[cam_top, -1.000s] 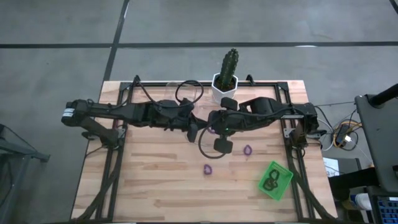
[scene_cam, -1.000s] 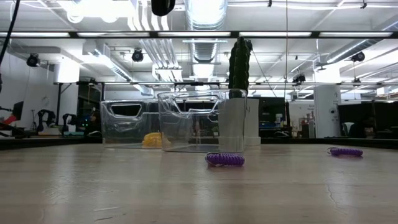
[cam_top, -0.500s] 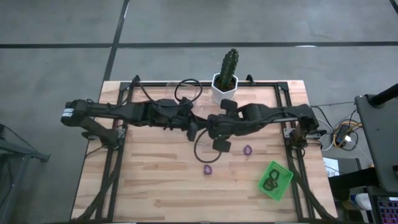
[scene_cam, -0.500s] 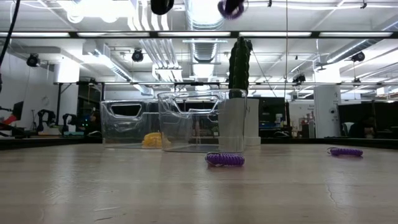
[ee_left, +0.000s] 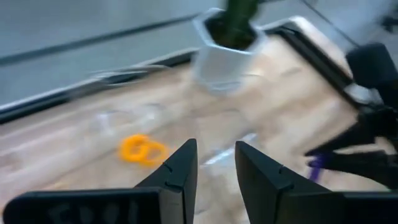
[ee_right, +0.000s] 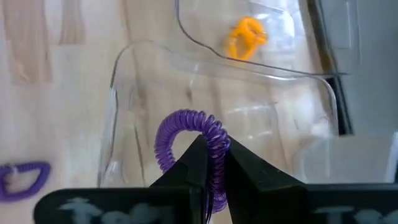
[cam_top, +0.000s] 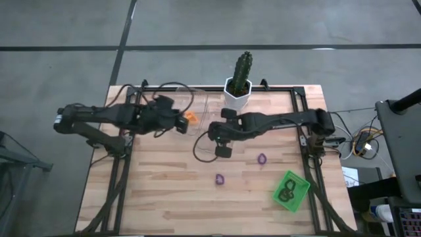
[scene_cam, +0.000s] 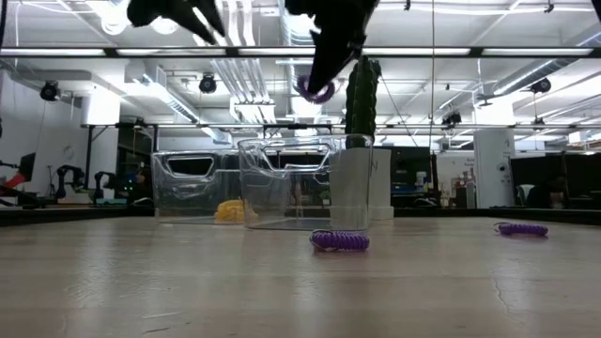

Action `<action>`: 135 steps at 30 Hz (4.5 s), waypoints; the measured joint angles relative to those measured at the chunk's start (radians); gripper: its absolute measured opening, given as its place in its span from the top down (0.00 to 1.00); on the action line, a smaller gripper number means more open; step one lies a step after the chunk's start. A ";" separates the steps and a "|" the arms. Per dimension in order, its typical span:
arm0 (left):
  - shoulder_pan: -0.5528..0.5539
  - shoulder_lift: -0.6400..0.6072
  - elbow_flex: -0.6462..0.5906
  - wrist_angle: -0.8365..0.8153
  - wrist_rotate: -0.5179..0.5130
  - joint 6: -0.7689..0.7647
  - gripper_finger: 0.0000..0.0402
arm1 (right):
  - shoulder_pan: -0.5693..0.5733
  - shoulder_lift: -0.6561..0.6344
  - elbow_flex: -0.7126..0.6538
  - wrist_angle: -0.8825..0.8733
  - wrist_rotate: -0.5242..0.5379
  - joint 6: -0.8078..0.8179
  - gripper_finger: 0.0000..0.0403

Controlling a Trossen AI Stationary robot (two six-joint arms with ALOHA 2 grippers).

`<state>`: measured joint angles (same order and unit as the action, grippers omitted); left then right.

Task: Sort spring keychains
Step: Put the top left violet spring keychain into the right transparent bin, then put the right violet spring keychain into the right transparent bin

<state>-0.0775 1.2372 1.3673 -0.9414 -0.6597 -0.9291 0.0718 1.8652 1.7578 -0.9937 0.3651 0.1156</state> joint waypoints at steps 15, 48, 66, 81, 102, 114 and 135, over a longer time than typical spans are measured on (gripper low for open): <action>-0.032 -0.287 -0.346 -0.035 -0.075 -0.162 0.75 | -0.141 0.000 -0.191 0.157 -0.165 0.014 0.93; -0.031 -0.576 -0.916 0.352 0.049 -0.235 0.75 | -0.056 -0.027 -0.046 -0.532 -0.315 0.438 0.62; -0.031 -0.574 -0.916 0.445 0.097 -0.116 0.75 | 0.027 -0.392 -0.622 -0.200 -0.399 0.902 0.62; -0.031 -0.574 -0.916 0.479 0.102 -0.112 0.75 | 0.028 -0.430 -0.858 -0.007 -0.396 1.006 0.51; -0.032 -0.566 -0.914 0.661 0.102 -0.016 0.75 | 0.026 -0.303 -0.971 0.111 -0.361 1.045 0.51; -0.032 -0.565 -0.914 0.664 0.102 -0.017 0.75 | 0.026 -0.216 -0.966 0.162 -0.365 1.033 0.57; -0.032 -0.564 -0.914 0.663 0.102 -0.017 0.75 | 0.025 -0.336 -0.929 0.179 -0.355 1.060 0.96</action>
<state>-0.1093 0.6729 0.4530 -0.2786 -0.5575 -0.9459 0.0972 1.5294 0.8284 -0.8147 0.0100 1.1755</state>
